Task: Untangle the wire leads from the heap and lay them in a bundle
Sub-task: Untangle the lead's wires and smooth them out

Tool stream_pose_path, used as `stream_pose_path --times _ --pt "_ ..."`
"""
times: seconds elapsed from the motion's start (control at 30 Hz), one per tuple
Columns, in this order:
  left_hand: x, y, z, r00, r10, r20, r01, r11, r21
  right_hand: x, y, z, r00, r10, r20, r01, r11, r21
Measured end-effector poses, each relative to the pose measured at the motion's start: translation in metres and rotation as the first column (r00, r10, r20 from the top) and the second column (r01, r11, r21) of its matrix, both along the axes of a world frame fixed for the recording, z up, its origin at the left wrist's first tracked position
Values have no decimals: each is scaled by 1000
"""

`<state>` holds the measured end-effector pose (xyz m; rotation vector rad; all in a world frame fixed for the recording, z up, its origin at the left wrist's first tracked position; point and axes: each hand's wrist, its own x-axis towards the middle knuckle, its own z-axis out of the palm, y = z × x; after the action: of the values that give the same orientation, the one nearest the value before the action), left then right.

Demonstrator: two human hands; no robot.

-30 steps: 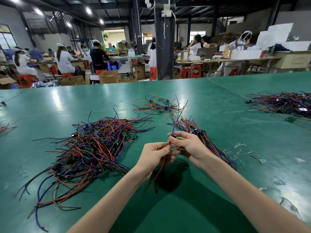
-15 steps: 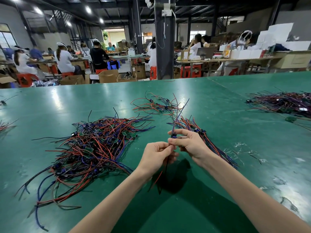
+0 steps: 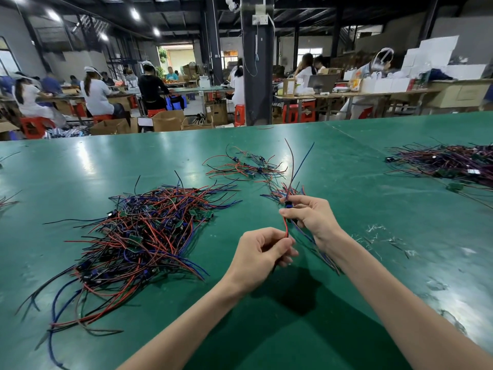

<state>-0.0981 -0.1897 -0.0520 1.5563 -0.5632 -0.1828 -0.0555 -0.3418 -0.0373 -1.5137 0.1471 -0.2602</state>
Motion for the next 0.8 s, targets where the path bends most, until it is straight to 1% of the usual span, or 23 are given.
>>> stream_pose_path --times 0.13,0.23,0.3,0.47,0.53,0.63,0.73,0.8 --pt "-13 -4 0 995 -51 83 48 998 45 2 -8 2 999 -41 -7 41 999 7" --pt "-19 -7 -1 990 -78 120 69 995 77 3 -14 2 997 -66 -49 66 998 -4" --pt "-19 -7 -1 984 -78 158 62 993 104 3 -16 1 994 -82 -66 81 997 -18" --pt "-17 -4 -3 945 -67 319 4 981 194 3 -15 1 993 -106 -50 105 994 -22" --pt "-19 -5 -5 936 -78 343 3 977 213 3 -14 2 993 -106 -47 105 994 -20" --pt "-22 -9 -7 949 -99 299 41 980 193 2 -12 3 994 -106 -33 106 994 -8" --pt "-26 -14 -6 983 -141 115 129 986 104 1 -12 3 993 -114 -16 114 993 22" --pt "-28 -16 -4 981 -192 -11 192 979 65 1 -12 3 993 -116 -10 116 993 27"
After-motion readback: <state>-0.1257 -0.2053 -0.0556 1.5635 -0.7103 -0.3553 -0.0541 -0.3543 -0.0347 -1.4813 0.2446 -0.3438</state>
